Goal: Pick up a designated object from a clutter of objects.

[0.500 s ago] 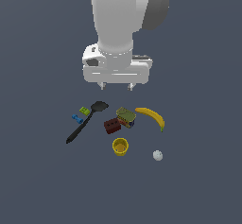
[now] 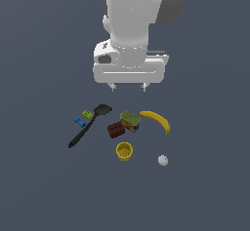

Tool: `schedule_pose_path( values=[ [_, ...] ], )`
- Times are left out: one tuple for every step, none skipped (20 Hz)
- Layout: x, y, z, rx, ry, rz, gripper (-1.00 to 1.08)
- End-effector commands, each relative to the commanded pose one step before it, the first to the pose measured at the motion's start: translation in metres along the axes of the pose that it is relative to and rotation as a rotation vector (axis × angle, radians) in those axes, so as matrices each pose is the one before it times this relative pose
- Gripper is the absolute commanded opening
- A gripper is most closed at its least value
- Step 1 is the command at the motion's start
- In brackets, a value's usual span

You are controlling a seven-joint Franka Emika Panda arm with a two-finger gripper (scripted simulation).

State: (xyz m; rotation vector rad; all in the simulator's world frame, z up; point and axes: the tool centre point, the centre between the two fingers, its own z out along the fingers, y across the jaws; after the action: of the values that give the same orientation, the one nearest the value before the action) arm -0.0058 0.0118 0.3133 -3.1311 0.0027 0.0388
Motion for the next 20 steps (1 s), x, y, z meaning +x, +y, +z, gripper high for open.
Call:
schedule_pose_path(
  values=[
    [0.00105,-0.00362,-0.00214,0.00303,0.00604,-0.00366,1.0],
    [-0.00031,0.00113,0.00071,-0.00088,-0.00202,0.00151,1.0],
    [-0.00055,0.00068,-0.00001,-0.00017,-0.00076,0.00114,1.0],
    [-0.00031,-0.00011,-0.0002,0.0,0.0,0.0,1.0],
    [0.00022,-0.00005,0.0001,0.0,0.0,0.0,1.0],
    [0.00048,-0.00019,0.00017,0.00007,0.00037,-0.00058,1.0],
    [0.00084,-0.00059,0.00045,-0.00022,0.00031,-0.0015,1.0],
    [0.00122,-0.00062,0.00078,-0.0004,0.00016,-0.00178,1.0],
    [0.00157,-0.0008,0.00105,-0.00056,0.00013,-0.00232,1.0],
    [0.00192,-0.00096,0.00132,-0.00071,0.00011,-0.00284,1.0],
    [0.00226,-0.00108,0.0016,-0.00082,0.0001,-0.00328,1.0],
    [0.0026,-0.00125,0.00188,-0.00094,0.0001,-0.00379,1.0],
    [0.00291,-0.00147,0.00212,-0.00104,0.00014,-0.00435,1.0],
    [0.00326,-0.00165,0.0024,-0.0011,0.00021,-0.00485,1.0],
    [0.00358,-0.00186,0.00268,-0.00116,0.00028,-0.00539,1.0],
    [0.00387,-0.00205,0.00297,-0.00122,0.0003,-0.00589,1.0],
    [0.00419,-0.00221,0.00331,-0.00129,0.00031,-0.00638,1.0],
    [0.00449,-0.00241,0.00366,-0.00134,0.00033,-0.00691,1.0],
    [0.00479,-0.00261,0.00402,-0.00137,0.00037,-0.00743,1.0],
    [0.0051,-0.00283,0.00441,-0.00139,0.00041,-0.00798,1.0]
  ],
)
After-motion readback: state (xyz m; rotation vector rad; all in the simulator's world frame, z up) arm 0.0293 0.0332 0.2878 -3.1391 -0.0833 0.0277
